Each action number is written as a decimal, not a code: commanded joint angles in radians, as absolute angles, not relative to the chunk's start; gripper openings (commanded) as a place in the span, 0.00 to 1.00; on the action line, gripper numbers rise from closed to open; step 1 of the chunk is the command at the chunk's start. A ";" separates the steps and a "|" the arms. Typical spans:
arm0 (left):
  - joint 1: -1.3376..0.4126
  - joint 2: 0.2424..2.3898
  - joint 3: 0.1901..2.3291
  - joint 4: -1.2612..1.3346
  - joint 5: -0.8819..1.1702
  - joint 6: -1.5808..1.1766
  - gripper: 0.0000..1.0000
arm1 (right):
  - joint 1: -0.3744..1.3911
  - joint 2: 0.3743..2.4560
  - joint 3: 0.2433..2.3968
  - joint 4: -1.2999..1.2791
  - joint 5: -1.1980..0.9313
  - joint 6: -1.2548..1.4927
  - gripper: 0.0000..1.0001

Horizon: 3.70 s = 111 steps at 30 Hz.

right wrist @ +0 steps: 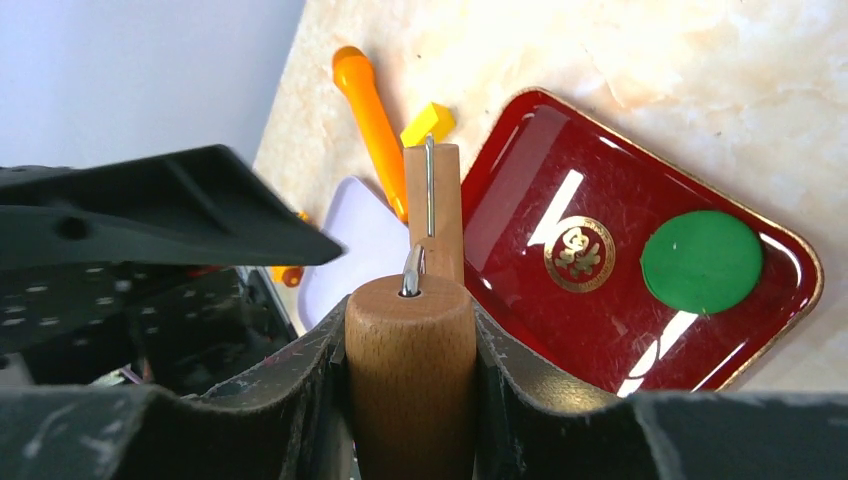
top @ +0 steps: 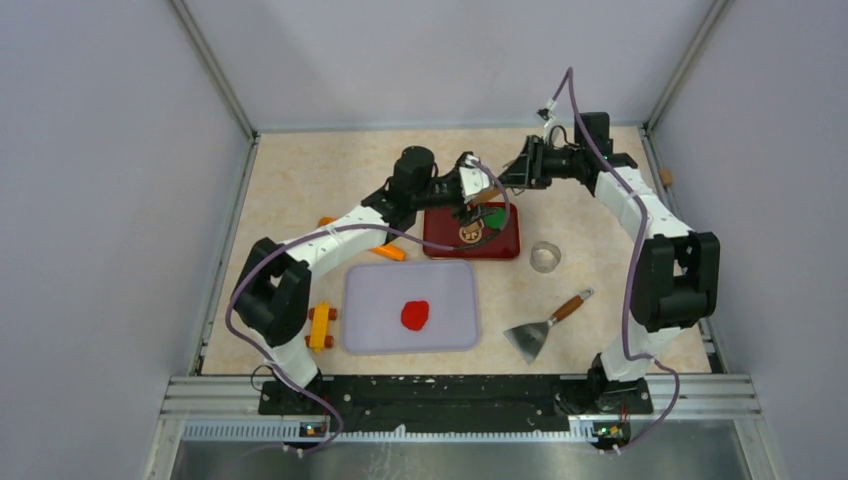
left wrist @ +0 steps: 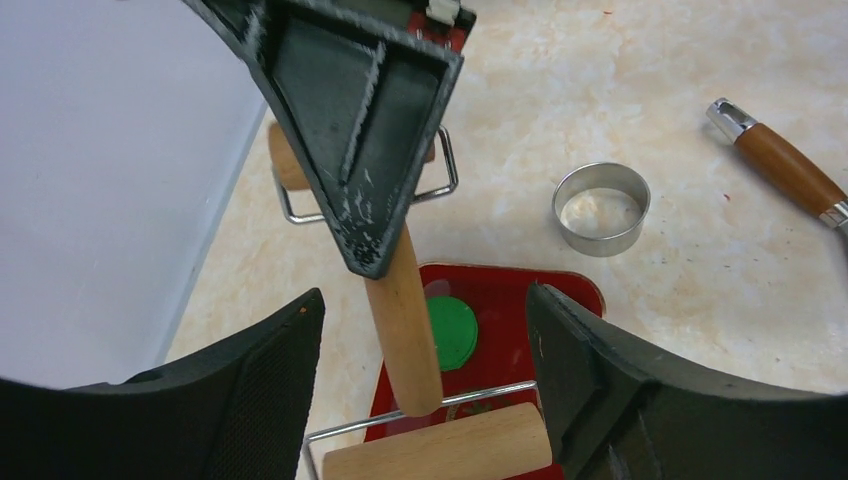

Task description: Roll out the dumpling wrappers from the dough

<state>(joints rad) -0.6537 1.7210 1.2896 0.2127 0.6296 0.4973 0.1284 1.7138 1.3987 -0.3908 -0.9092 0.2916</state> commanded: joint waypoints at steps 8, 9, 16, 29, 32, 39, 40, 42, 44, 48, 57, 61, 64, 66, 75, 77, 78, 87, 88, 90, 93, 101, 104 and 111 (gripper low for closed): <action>-0.658 1.808 1.334 0.254 0.529 0.581 0.70 | 0.109 1.605 1.399 -0.225 -0.993 0.403 0.00; -0.658 1.815 1.338 0.259 0.530 0.574 0.66 | 0.108 1.605 1.399 -0.227 -0.999 0.400 0.00; -0.670 1.812 1.353 0.232 0.529 0.567 0.22 | 0.108 1.603 1.400 -0.254 -1.000 0.392 0.00; -0.661 1.639 1.186 0.164 0.579 0.507 0.00 | 0.169 1.688 1.577 -0.738 -0.976 0.105 0.48; -0.660 1.578 1.140 0.144 0.574 0.498 0.00 | 0.199 1.656 1.538 -0.720 -0.910 0.138 0.47; -0.661 1.474 1.078 0.077 0.562 0.457 0.00 | 0.284 1.675 1.553 -0.841 -0.970 0.060 0.52; -0.661 1.470 1.072 0.078 0.556 0.445 0.00 | 0.287 1.681 1.546 -0.846 -0.973 0.061 0.52; -0.662 1.460 1.062 0.077 0.554 0.432 0.00 | 0.299 1.682 1.524 -0.832 -0.977 0.078 0.46; -0.661 1.446 1.046 0.075 0.562 0.425 0.00 | 0.312 1.682 1.507 -0.806 -0.986 0.105 0.20; -0.662 1.400 0.986 0.080 0.559 0.403 0.00 | 0.334 1.674 1.493 -0.795 -0.977 0.135 0.00; -0.663 1.225 0.679 0.208 0.460 0.123 0.00 | 0.485 1.702 1.374 -0.845 -0.877 0.035 0.00; -0.664 1.177 0.586 0.200 0.387 -0.011 0.00 | 0.502 1.731 1.364 -0.758 -0.859 0.155 0.00; -0.675 1.171 0.505 0.301 0.368 -0.090 0.00 | 0.540 1.753 1.376 -0.772 -0.845 0.109 0.00; -0.689 1.167 0.450 0.382 0.349 -0.093 0.00 | 0.562 1.764 1.365 -0.763 -0.834 0.080 0.00; -0.701 1.192 0.387 0.386 0.336 -0.129 0.00 | 0.585 1.769 1.283 -0.704 -0.749 0.084 0.00; -0.702 1.198 0.365 0.377 0.317 -0.162 0.00 | 0.602 1.762 1.239 -0.669 -0.721 0.081 0.00; -0.704 1.201 0.354 0.370 0.298 -0.179 0.00 | 0.609 1.763 1.218 -0.646 -0.708 0.084 0.00; -0.704 1.260 0.358 0.234 0.209 -0.296 0.00 | 0.669 1.826 1.109 -0.542 -0.577 0.100 0.00; -0.703 1.239 0.354 0.207 0.203 -0.314 0.00 | 0.676 1.829 1.099 -0.532 -0.582 0.106 0.00; -0.703 1.190 0.344 0.167 0.189 -0.346 0.00 | 0.693 1.837 1.088 -0.514 -0.592 0.117 0.00; -0.701 1.136 0.370 0.036 0.117 -0.434 0.00 | 0.723 1.850 1.089 -0.483 -0.603 0.139 0.00; -0.677 1.000 0.439 -0.135 0.138 -0.437 0.00 | 0.758 1.894 1.253 -0.504 -0.690 0.148 0.00; -0.677 0.949 0.517 -0.131 0.154 -0.362 0.00 | 0.751 1.848 1.361 -0.572 -0.750 0.107 0.00; -0.677 0.978 0.583 -0.018 0.329 -0.258 0.00 | 0.677 1.759 1.473 -0.712 -0.775 0.049 0.00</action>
<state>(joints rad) -0.6941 0.9733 0.5255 -0.1566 0.2775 -0.2428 0.7139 1.8355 1.4193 -0.5934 -0.8402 0.1310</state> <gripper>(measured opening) 0.330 0.338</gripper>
